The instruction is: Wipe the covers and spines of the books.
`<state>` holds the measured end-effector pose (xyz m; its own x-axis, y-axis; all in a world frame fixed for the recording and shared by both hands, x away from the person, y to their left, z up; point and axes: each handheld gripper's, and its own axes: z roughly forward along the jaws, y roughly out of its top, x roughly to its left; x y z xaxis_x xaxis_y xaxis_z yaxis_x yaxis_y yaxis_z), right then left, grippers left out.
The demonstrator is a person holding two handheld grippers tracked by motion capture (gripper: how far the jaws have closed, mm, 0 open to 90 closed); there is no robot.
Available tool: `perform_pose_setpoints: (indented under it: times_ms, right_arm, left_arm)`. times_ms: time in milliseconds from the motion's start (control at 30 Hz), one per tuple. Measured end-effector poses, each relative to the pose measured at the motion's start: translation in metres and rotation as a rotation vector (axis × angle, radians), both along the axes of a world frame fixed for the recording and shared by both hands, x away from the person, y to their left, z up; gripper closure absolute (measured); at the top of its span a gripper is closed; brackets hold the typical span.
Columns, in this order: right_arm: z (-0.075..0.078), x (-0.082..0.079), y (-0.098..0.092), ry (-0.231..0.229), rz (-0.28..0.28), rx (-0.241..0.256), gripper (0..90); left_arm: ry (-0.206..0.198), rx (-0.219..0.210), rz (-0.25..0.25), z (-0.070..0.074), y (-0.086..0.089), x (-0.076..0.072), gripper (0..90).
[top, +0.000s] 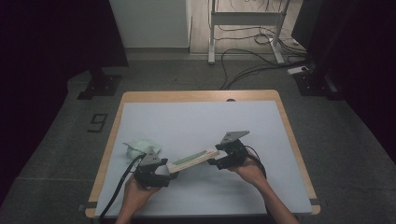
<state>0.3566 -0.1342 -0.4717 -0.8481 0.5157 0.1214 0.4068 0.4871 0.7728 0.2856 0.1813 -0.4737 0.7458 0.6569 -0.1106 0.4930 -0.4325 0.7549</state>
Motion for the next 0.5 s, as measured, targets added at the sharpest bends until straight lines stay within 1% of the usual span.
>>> perform_pose_setpoints:
  times_ms: [200, 400, 500]
  right_arm:
    - [-0.006, -0.01, -0.004, 0.008, 0.007, 0.002, 26.6]
    - [-0.017, -0.021, -0.008, 0.025, 0.012, 0.002, 26.9]
    - [-0.023, -0.025, -0.01, 0.027, 0.015, -0.004, 26.9]
  left_arm:
    - [-0.007, 0.027, 0.031, -0.008, -0.005, -0.011, 22.1]
    - [0.01, 0.043, 0.039, -0.017, -0.009, -0.021, 19.7]
    - [0.031, 0.031, 0.029, -0.021, -0.01, -0.025, 19.4]
